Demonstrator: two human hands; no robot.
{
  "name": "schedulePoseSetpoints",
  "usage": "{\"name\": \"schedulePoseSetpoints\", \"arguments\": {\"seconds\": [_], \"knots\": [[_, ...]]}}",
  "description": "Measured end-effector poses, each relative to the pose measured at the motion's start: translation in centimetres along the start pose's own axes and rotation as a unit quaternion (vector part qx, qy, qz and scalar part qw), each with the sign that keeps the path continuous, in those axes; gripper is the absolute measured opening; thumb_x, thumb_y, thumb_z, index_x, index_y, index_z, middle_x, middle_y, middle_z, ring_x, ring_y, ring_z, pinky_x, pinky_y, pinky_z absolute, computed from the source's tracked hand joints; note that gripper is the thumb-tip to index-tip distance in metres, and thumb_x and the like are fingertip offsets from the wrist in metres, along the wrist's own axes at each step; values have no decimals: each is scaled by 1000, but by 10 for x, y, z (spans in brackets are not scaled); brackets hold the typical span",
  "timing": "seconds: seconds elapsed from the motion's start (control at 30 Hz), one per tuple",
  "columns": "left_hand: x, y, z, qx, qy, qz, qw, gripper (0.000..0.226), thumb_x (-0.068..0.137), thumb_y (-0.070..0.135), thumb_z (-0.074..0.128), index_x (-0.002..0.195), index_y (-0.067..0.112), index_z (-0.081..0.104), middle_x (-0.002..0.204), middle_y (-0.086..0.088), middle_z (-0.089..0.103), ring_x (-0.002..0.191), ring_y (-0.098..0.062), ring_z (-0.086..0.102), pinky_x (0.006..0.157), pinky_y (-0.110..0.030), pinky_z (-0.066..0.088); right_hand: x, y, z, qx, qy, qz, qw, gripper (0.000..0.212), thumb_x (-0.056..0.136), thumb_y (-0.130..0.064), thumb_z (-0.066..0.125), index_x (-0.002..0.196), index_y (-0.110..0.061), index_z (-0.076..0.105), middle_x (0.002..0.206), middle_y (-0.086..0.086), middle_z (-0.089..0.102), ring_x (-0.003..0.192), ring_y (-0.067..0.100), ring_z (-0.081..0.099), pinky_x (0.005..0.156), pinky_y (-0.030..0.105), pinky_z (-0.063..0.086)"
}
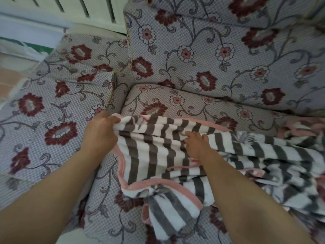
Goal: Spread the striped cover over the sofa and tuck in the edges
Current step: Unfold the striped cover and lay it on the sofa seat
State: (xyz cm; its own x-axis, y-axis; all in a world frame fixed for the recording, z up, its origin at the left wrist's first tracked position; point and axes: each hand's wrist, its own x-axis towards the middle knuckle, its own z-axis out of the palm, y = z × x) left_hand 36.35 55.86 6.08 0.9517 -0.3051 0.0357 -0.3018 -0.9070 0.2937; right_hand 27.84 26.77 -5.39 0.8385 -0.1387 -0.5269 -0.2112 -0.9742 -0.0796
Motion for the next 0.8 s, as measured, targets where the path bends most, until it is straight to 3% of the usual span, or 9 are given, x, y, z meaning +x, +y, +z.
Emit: {"name": "schedulePoseSetpoints", "arguments": {"seconds": [0.13, 0.2, 0.27, 0.33, 0.4, 0.5, 0.6, 0.7, 0.8], "knots": [[-6, 1, -14, 4, 24, 12, 1000, 45, 69, -12, 58, 111, 0, 67, 97, -25, 57, 82, -45, 58, 70, -49, 50, -1, -2, -5, 6, 36, 19, 999, 29, 94, -22, 44, 118, -14, 59, 126, 7, 55, 120, 27, 48, 104, 44, 31], [-12, 2, -19, 10, 24, 12, 1000, 45, 68, -12, 57, 110, -1, 68, 95, -25, 56, 80, -44, 57, 68, -47, 47, -12, 0, -13, 36, 125, 8, 991, 18, 89, -16, 53, 99, -13, 67, 109, 9, 63, 107, 29, 56, 91, 39, 44], [-17, 3, -21, 15, 19, 2, 1000, 46, 69, -10, 57, 112, 1, 67, 96, -24, 56, 82, -44, 57, 70, -47, 47, -28, 6, -25, 151, 202, 28, 967, 15, 83, -1, 54, 86, -13, 63, 91, 10, 65, 92, 31, 60, 73, 37, 50], [-21, 4, -25, 25, 10, -12, 1000, 47, 70, -8, 56, 115, 3, 66, 98, -24, 57, 86, -44, 57, 73, -47, 48, -43, 16, -44, 237, 250, 55, 937, 22, 84, 4, 51, 96, -14, 57, 92, 10, 63, 86, 30, 58, 66, 34, 46], [-23, 10, -33, 23, 5, -24, 999, 45, 69, -8, 55, 111, 3, 68, 94, -23, 57, 85, -43, 57, 72, -45, 47, -59, 29, -72, 265, 307, 50, 913, 27, 86, 5, 50, 105, -11, 61, 101, 12, 63, 95, 30, 58, 76, 35, 46], [-20, 16, -47, 28, 21, -13, 999, 28, 68, -5, 57, 90, 3, 71, 80, -17, 55, 76, -39, 57, 63, -41, 46, -76, 44, -111, 257, 392, 57, 882, 20, 87, 2, 48, 92, -13, 61, 97, 11, 60, 92, 29, 54, 74, 34, 40], [-15, 24, -58, 46, 42, -8, 998, 6, 73, 8, 65, 78, 6, 69, 81, -12, 57, 74, -37, 58, 59, -38, 45, -91, 50, -132, 276, 378, 66, 881, 20, 91, -1, 42, 88, -18, 51, 86, 10, 58, 79, 29, 53, 64, 39, 41], [-10, 28, -65, 9, 58, 18, 998, 18, 73, 15, 70, 65, 4, 58, 81, -9, 51, 65, -31, 52, 50, -34, 41, -105, 55, -138, 278, 333, 55, 899, 19, 92, 0, 38, 86, -15, 48, 81, 12, 58, 77, 33, 54, 67, 43, 47], [-8, 29, -69, -55, 33, 116, 991, 16, 68, 4, 71, 61, 2, 56, 81, -11, 58, 69, -30, 56, 52, -32, 40, -116, 58, -130, 265, 292, 43, 918, 23, 89, 5, 38, 93, -9, 56, 90, 13, 61, 84, 31, 55, 74, 40, 47]]}}
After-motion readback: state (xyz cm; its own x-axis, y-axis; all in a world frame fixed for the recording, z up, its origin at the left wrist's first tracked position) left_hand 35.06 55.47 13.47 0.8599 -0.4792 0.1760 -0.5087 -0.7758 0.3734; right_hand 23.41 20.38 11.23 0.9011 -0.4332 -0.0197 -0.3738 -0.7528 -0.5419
